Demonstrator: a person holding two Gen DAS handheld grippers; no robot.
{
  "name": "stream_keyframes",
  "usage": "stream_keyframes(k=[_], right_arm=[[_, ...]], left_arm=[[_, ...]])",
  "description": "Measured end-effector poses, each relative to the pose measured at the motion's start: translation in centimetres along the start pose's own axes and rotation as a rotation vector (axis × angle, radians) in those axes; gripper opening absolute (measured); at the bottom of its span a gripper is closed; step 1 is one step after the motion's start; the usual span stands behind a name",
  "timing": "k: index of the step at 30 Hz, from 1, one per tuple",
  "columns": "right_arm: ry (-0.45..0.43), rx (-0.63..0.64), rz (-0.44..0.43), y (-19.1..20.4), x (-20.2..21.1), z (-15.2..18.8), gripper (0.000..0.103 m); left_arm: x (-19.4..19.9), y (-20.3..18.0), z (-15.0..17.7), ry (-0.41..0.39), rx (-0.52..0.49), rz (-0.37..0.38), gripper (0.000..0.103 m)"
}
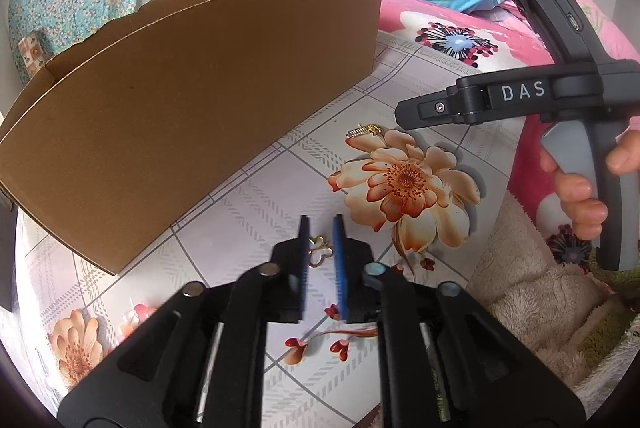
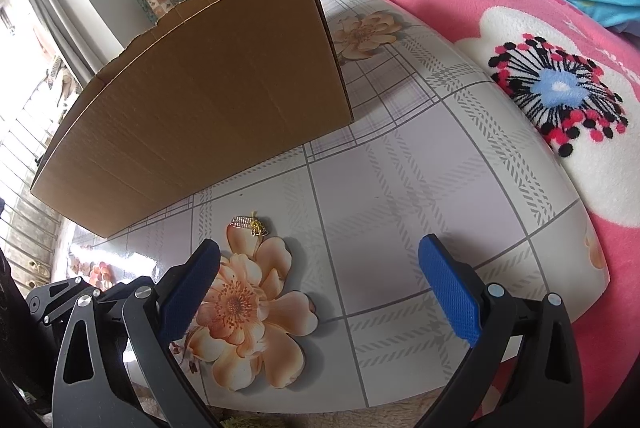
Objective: Organize jewelry
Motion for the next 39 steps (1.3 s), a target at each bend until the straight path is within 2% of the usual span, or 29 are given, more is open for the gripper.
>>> stream_keyframes(k=[1, 3, 8, 10, 15, 23, 25, 33, 37, 39], right_arm=[[0.0, 0.001, 0.003, 0.0, 0.0, 0.0, 0.097], [0.0, 0.001, 0.007, 0.1, 0.0, 0.0, 0.097], [0.001, -0.002, 0.005, 0.1, 0.1, 0.0, 0.097], [0.001, -0.003, 0.004, 0.1, 0.1, 0.0, 0.097], [0.0, -0.009, 0.002, 0.1, 0.0, 0.0, 0.097], [0.0, -0.004, 0.001, 0.1, -0.1, -0.1, 0.097], [0.0, -0.003, 0.003, 0.1, -0.1, -0.1, 0.097], [0.002, 0.0, 0.006, 0.2, -0.1, -0.1, 0.097], [0.001, 0.0, 0.006, 0.1, -0.1, -0.2, 0.097], [0.001, 0.0, 0.005, 0.1, -0.1, -0.2, 0.097]], left_arm=[[0.2, 0.0, 0.0, -0.007, 0.0, -0.007, 0.032], [0.3, -0.1, 0.1, -0.007, -0.015, -0.008, 0.037], [-0.5, 0.0, 0.5, 0.014, -0.034, -0.021, 0.036], [-0.5, 0.2, 0.4, 0.016, -0.027, -0.008, 0.027], [-0.7, 0.1, 0.2, 0.028, -0.06, 0.002, 0.015], [-0.7, -0.5, 0.1, 0.014, -0.075, -0.022, 0.01], [-0.7, -0.5, 0.1, 0.016, -0.069, -0.024, 0.0], [0.2, 0.3, 0.2, -0.013, -0.022, -0.011, 0.0], [0.4, 0.6, 0.4, 0.009, -0.014, -0.035, 0.021], [0.2, 0.6, 0.7, 0.038, -0.01, -0.043, 0.021]])
Point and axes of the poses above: each gripper's, at about its wrist camera, not at the fingertips, and x roughly against the way its jaws point, y to its left, z to its underside, the point moved 3 cm from there along -x, roughly the way its jaws point
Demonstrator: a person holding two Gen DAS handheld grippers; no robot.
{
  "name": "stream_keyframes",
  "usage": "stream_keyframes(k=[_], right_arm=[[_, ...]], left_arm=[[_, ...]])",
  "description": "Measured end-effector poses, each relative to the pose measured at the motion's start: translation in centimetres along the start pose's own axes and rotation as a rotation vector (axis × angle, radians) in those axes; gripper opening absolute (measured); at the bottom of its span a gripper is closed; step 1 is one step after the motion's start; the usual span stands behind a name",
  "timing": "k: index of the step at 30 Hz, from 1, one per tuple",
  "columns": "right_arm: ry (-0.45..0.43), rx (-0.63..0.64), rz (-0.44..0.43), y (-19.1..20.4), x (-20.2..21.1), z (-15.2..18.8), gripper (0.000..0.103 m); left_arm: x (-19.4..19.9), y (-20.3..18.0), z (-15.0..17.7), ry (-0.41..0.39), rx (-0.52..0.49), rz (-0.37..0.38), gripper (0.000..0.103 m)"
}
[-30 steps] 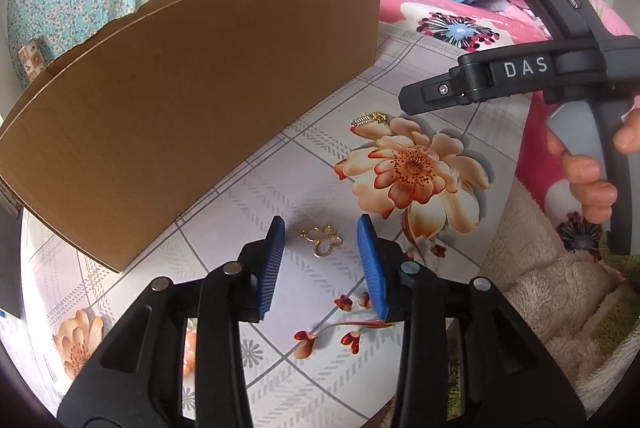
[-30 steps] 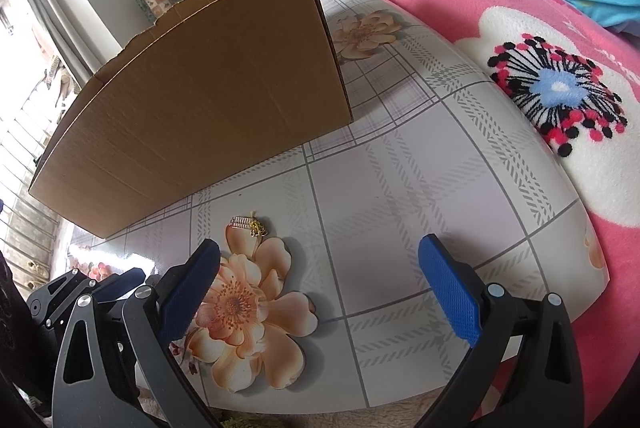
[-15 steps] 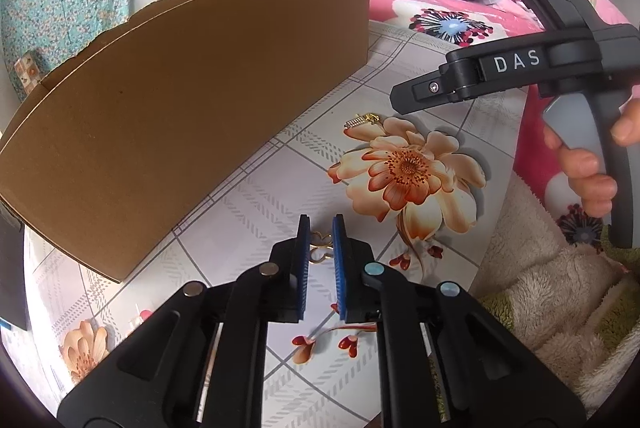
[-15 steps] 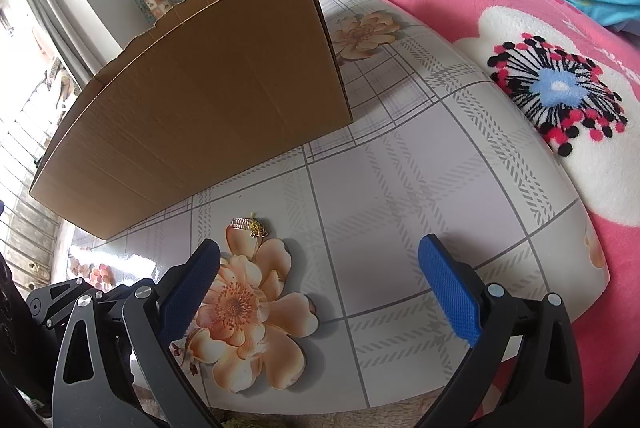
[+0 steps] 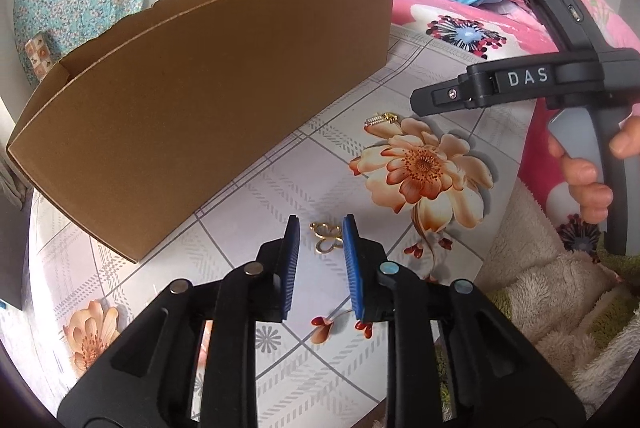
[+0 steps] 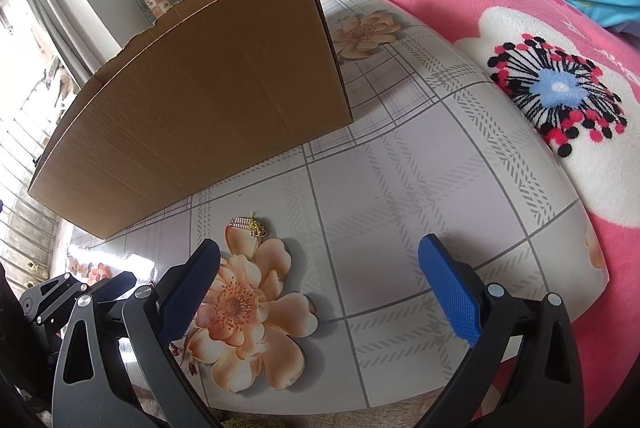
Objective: Organize jewelry
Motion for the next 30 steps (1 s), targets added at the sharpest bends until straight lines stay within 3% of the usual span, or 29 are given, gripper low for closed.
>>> stream_keyframes(k=[5, 9, 20, 21, 22, 30], right_arm=[[0.0, 0.0, 0.0, 0.0, 0.0, 0.0, 0.097], [-0.001, 0.0, -0.002, 0.0, 0.0, 0.0, 0.097], [-0.004, 0.002, -0.008, -0.1, 0.0, -0.1, 0.097], [-0.004, 0.002, -0.009, -0.2, 0.0, -0.1, 0.097], [-0.004, 0.003, -0.01, -0.2, 0.0, -0.1, 0.097], [-0.002, 0.02, -0.011, 0.0, 0.0, 0.0, 0.097]], left_arm=[[-0.4, 0.1, 0.2, 0.014, 0.011, 0.006, 0.021], [-0.5, -0.3, 0.0, 0.024, -0.023, 0.007, 0.012], [-0.5, -0.5, -0.2, 0.023, -0.02, -0.001, 0.012], [-0.5, -0.5, -0.2, 0.021, -0.017, -0.002, 0.01], [-0.5, -0.5, -0.3, 0.021, -0.016, -0.001, 0.0], [-0.1, 0.5, -0.1, 0.01, 0.024, 0.005, 0.0]])
Point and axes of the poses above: each gripper's, at about its wrist camera, not at the fingertips, and x roughly against the way its jaws point, y to its left, z to its underside, the point moved 3 cm from there along -x, roughly the way its jaws point
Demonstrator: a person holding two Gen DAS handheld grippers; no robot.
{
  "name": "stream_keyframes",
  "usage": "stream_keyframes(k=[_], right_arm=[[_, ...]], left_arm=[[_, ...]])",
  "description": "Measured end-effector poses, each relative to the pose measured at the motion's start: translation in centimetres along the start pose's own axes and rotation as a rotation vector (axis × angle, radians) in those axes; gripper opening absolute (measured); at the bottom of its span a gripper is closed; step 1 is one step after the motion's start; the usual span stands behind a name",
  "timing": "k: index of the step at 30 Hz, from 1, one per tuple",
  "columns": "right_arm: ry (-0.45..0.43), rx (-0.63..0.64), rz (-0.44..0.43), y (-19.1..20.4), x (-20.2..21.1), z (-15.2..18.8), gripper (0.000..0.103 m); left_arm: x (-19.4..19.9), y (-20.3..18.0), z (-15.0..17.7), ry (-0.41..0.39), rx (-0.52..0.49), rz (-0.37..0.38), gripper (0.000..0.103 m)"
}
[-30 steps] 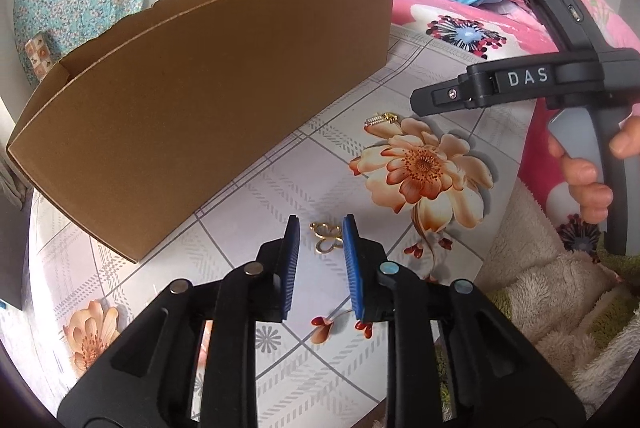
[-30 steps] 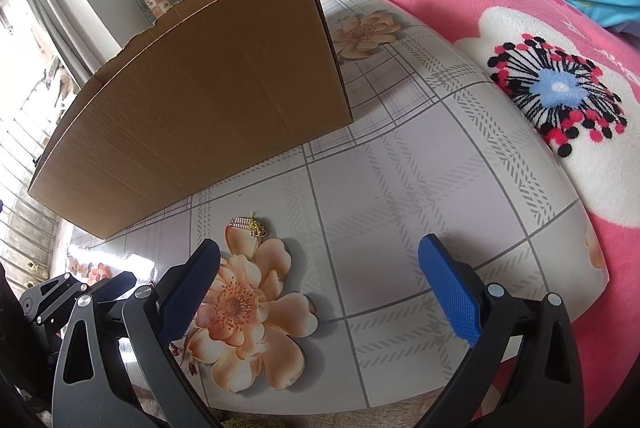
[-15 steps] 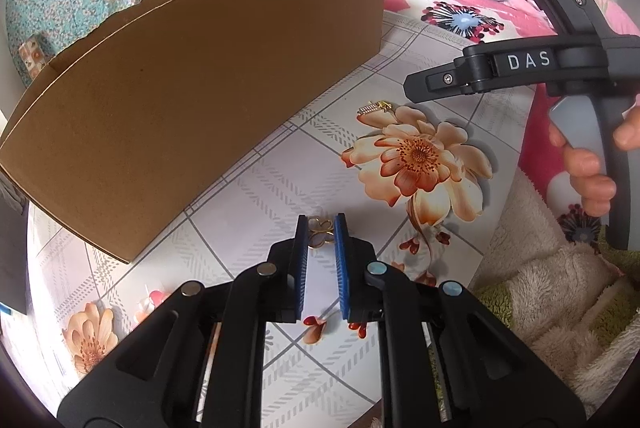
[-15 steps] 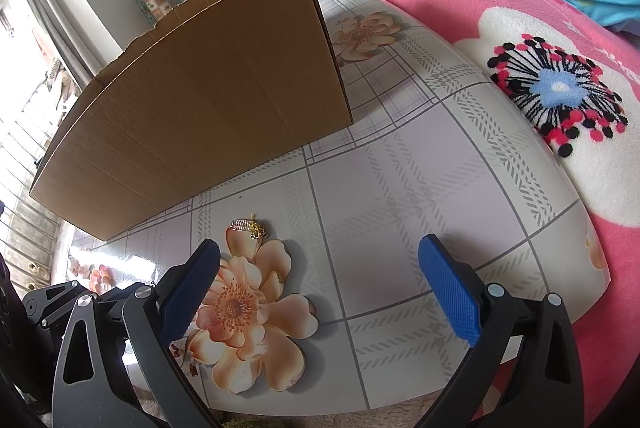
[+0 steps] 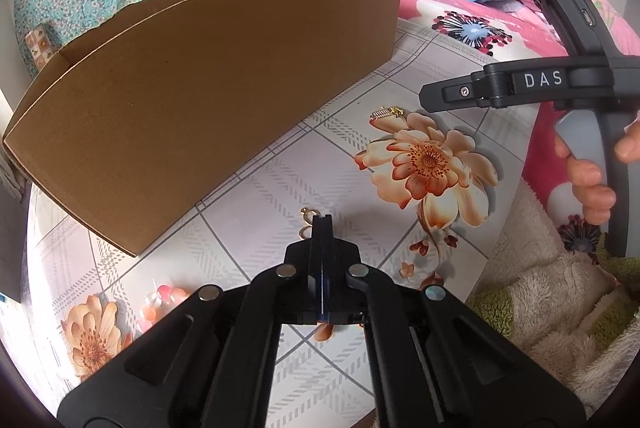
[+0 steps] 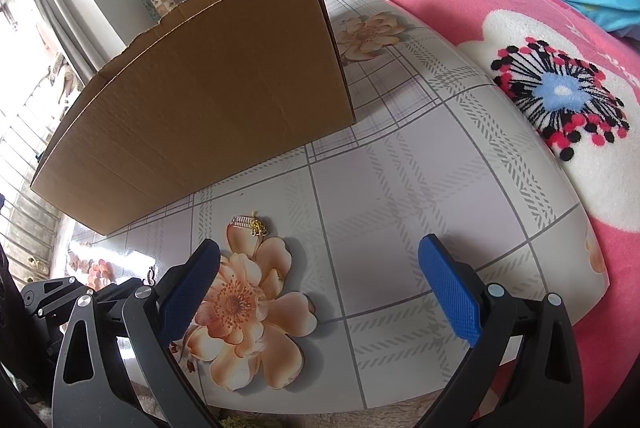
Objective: Organize jewelry
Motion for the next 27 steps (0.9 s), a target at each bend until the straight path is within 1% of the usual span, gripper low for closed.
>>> stream_keyframes(k=[3, 5, 8, 11, 13, 16, 18, 19, 21, 22, 24, 27], right_arm=[[-0.001, -0.001, -0.009, -0.1, 0.1, 0.0, 0.097], [-0.001, -0.004, -0.015, -0.2, 0.1, 0.1, 0.097], [0.003, -0.022, -0.026, -0.4, 0.4, -0.1, 0.097], [-0.003, -0.039, -0.057, -0.3, 1.0, -0.2, 0.097], [-0.021, -0.024, -0.074, 0.2, 1.6, -0.2, 0.095], [-0.039, 0.04, -0.09, 1.8, 2.2, 0.2, 0.085], [-0.043, 0.08, -0.102, 2.9, 2.3, 0.5, 0.074], [-0.034, 0.088, -0.116, 3.4, 2.1, 0.6, 0.071], [0.01, 0.092, -0.164, 4.3, 1.4, 1.1, 0.055], [0.029, 0.098, -0.18, 4.6, 1.1, 1.2, 0.053], [0.052, 0.113, -0.196, 5.4, 0.6, 1.6, 0.044], [0.081, 0.129, -0.234, 6.3, 0.0, 1.9, 0.037]], left_arm=[[0.6, 0.5, 0.1, -0.026, 0.028, -0.002, 0.0], [0.8, 0.9, 0.1, -0.042, 0.038, -0.027, 0.0], [0.6, 1.0, 0.3, -0.029, 0.035, -0.065, 0.0], [0.2, 1.0, 0.7, -0.013, 0.023, -0.096, 0.004], [0.2, 1.0, 0.9, -0.017, 0.016, -0.107, 0.007], [0.0, 0.6, 0.8, -0.025, 0.002, -0.125, 0.008], [-0.1, 0.3, 0.7, -0.033, -0.009, -0.128, 0.008], [0.0, 0.2, 0.8, -0.035, -0.012, -0.129, 0.008], [-0.1, -0.1, 0.7, -0.041, -0.015, -0.122, 0.008], [-0.2, -0.3, 0.7, -0.044, -0.015, -0.119, 0.008], [-0.2, -0.5, 0.6, -0.047, -0.01, -0.109, 0.008], [-0.2, -1.0, 0.6, -0.056, 0.004, -0.072, 0.008]])
Point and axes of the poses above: each gripper's, at about its wrist camera, not at the fingertips, and x roughly against the way its jaws point, y to its left, z to its underside, the point moved 3 cm from there along -x, roughly the way its jaws point
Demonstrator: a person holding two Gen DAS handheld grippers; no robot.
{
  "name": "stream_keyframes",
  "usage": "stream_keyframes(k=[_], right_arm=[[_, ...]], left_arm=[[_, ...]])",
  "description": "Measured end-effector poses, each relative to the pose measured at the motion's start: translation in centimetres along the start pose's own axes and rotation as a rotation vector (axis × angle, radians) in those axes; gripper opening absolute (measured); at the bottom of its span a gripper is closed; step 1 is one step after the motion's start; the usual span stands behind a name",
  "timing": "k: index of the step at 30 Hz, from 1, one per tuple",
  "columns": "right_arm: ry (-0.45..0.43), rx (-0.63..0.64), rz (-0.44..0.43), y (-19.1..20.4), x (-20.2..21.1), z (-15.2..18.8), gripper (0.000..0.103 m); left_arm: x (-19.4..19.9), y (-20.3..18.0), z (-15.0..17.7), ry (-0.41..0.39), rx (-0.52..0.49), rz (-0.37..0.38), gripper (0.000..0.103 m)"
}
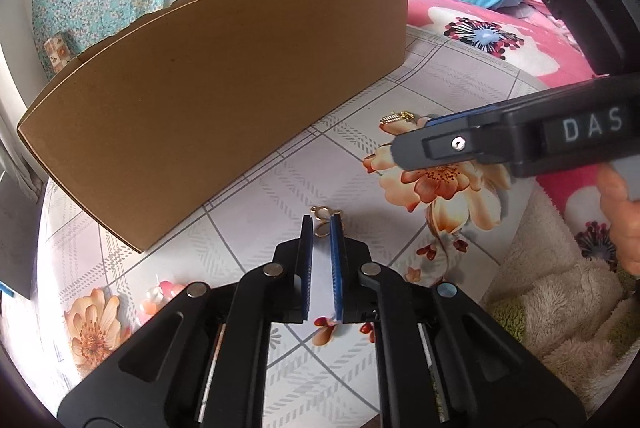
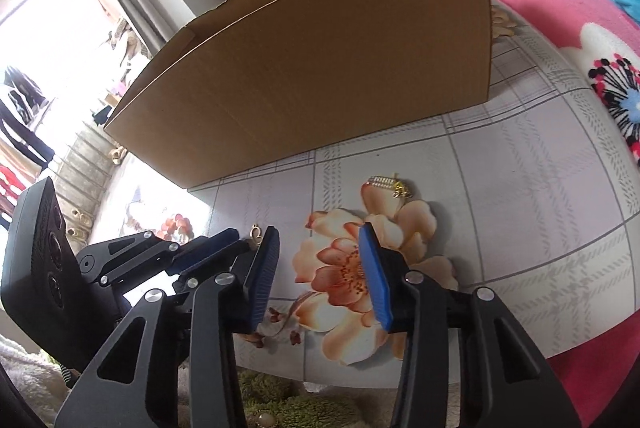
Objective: Organize jewelry
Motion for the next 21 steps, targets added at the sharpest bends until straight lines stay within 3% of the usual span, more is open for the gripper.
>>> stream_keyframes(k=[3, 6, 11, 15, 21], right_arm=[[0.024, 0.003, -0.025, 0.4, -0.5, -0.1, 0.031], [0.029, -0.003, -0.045, 0.5, -0.7, -0.2, 0.031], [0.027, -0.015, -0.041, 0.0, -0.6, -0.5, 0.031], [0.039, -0.013, -0.069, 0.0, -0.8, -0.1, 0.031], [0.047, -0.023, -0.091, 0.1, -1.1, -0.1, 0.031]], left_arm=[[0.0, -0.4, 0.1, -0.01, 0.015, 0.04, 0.01], [0.0, -0.6, 0.1, -0.023, 0.024, 0.083, 0.021], [0.5, -0.1, 0.2, -0.046, 0.028, 0.069, 0.021], [0.1, 1.0, 0.2, -0.01, 0.057, 0.075, 0.021], [-0.1, 1.8, 0.0, 0.005, 0.172, 0.242, 0.025]])
Point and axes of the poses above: each gripper's, at about its wrist camera, not at the fingertips, and x roughly against the way its jaws point, y to its left, z to its underside, the point moved 3 cm from there along -x, roughly the way its jaws point
